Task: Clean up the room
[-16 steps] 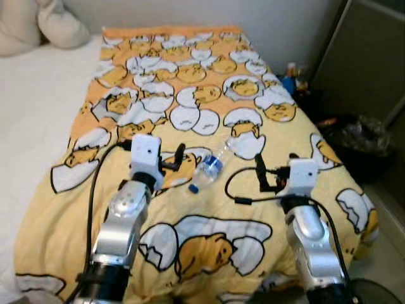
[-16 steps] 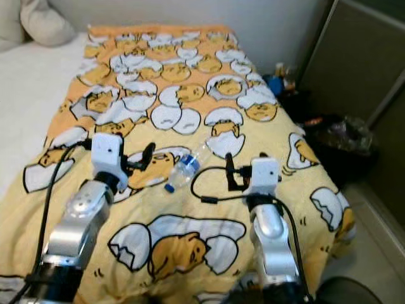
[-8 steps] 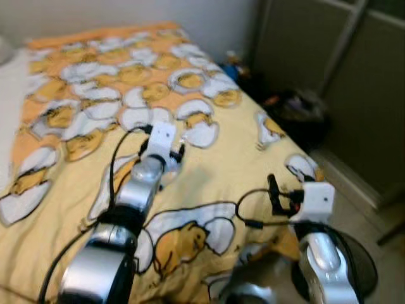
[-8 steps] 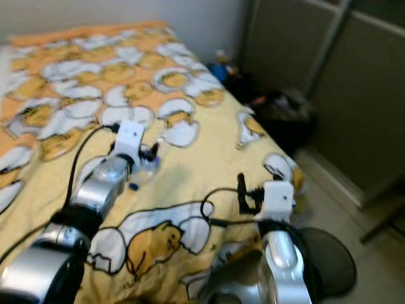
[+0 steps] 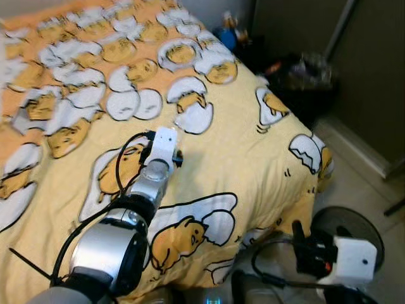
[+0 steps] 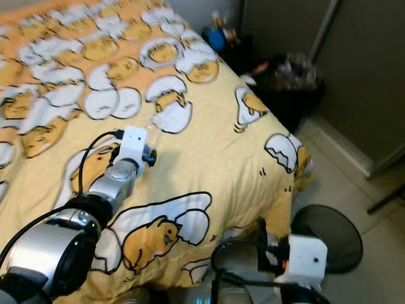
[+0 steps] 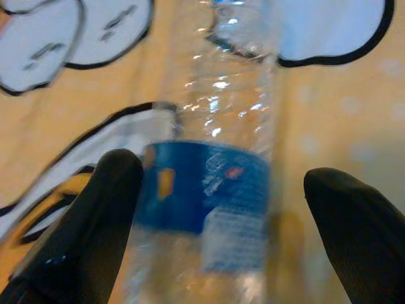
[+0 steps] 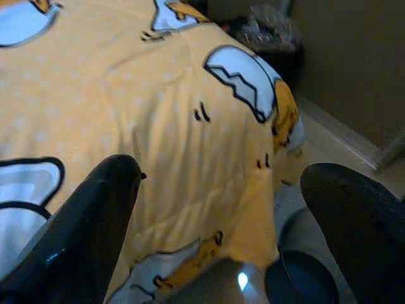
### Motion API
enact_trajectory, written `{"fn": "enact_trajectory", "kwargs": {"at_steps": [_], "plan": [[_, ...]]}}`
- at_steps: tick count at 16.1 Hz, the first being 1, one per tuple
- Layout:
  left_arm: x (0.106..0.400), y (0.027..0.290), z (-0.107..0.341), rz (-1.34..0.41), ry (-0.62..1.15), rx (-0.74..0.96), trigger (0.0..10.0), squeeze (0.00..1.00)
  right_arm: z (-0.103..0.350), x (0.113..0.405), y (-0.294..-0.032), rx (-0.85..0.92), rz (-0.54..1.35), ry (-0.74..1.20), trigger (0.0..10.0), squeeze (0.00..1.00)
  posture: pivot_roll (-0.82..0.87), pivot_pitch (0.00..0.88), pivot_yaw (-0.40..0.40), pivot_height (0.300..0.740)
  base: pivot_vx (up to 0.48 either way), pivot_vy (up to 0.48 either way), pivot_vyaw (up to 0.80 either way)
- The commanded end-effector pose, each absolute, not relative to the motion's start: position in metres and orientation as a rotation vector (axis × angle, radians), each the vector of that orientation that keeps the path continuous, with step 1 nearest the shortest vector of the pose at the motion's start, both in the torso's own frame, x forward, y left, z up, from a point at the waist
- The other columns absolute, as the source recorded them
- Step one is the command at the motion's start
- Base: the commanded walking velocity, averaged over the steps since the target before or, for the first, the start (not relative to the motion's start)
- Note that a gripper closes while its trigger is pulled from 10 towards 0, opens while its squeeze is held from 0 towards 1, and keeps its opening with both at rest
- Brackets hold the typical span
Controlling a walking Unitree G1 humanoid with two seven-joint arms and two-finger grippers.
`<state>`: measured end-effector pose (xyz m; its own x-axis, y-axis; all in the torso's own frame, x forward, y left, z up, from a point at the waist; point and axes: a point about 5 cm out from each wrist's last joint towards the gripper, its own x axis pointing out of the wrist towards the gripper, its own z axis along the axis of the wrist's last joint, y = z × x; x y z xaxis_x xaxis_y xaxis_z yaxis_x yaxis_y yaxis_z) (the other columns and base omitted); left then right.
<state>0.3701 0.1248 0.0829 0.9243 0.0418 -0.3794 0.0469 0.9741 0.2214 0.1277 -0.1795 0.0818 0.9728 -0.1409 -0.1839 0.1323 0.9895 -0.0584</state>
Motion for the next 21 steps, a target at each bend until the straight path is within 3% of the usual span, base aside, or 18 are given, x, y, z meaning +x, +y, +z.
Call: {"fn": "enact_trajectory", "kwargs": {"at_steps": [1, 4, 5, 6, 11, 15, 19, 21], "plan": [[0.371, 0.126, 0.083, 0.005, 0.402, 0.214, 10.0, 0.00, 0.086, 0.126, -0.177, -0.047, -0.135, 0.188, 10.0, 0.04, -0.36, 0.253, 0.091, 0.723, 0.000, 0.000, 0.00], [0.366, 0.138, 0.075, 0.040, 0.435, 0.258, 10.0, 0.00, 0.092, 0.121, -0.180, -0.055, -0.153, 0.199, 10.0, 0.04, -0.38, 0.263, 0.090, 0.723, 0.000, 0.000, 0.00], [0.365, 0.138, 0.072, 0.030, 0.439, 0.256, 7.0, 0.00, 0.093, 0.121, -0.180, -0.055, -0.154, 0.201, 10.0, 0.04, -0.38, 0.263, 0.089, 0.723, 0.000, 0.000, 0.00], [0.362, 0.139, 0.068, 0.007, 0.446, 0.262, 0.0, 0.00, 0.094, 0.119, -0.179, -0.051, -0.157, 0.207, 10.0, 0.04, -0.38, 0.260, 0.089, 0.723, 0.000, 0.000, 0.00], [0.353, 0.137, 0.054, -0.068, 0.530, 0.340, 0.0, 0.00, 0.096, 0.121, -0.182, -0.043, -0.172, 0.213, 10.0, 0.04, -0.39, 0.256, 0.095, 0.723, 0.000, 0.000, 0.00], [0.361, 0.126, 0.066, -0.115, 0.468, 0.200, 0.0, 0.00, 0.096, 0.124, -0.185, -0.038, -0.182, 0.210, 10.0, 0.04, -0.39, 0.249, 0.101, 0.723, 0.000, 0.000, 0.00], [0.359, 0.114, 0.065, -0.181, 0.463, 0.210, 0.0, 0.00, 0.095, 0.125, -0.179, -0.028, -0.143, 0.204, 10.0, 0.04, -0.40, 0.232, 0.114, 0.723, 0.000, 0.000, 0.00], [0.362, 0.113, 0.070, -0.204, 0.431, 0.200, 0.0, 0.00, 0.091, 0.130, -0.181, -0.035, -0.152, 0.199, 10.0, 0.04, -0.39, 0.178, 0.129, 0.723, 0.000, 0.000, 0.00]]}}
